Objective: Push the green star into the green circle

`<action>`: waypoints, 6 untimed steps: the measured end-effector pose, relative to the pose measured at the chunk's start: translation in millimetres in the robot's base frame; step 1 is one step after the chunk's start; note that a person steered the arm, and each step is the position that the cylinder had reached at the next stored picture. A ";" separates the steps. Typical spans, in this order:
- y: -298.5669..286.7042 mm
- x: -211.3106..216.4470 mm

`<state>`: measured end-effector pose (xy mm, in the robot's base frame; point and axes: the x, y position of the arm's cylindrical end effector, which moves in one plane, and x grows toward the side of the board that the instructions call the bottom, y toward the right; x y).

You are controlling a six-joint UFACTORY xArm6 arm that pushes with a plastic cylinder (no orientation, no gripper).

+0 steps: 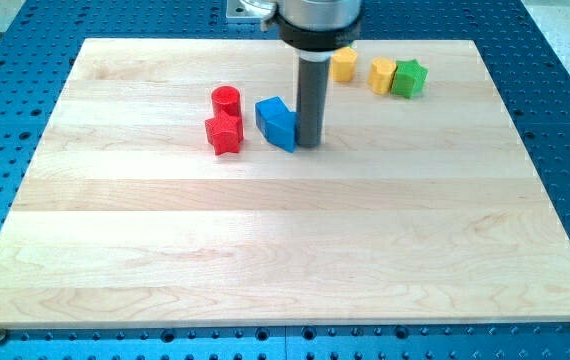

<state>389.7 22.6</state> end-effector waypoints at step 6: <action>241.8 -42.6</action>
<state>347.1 264.4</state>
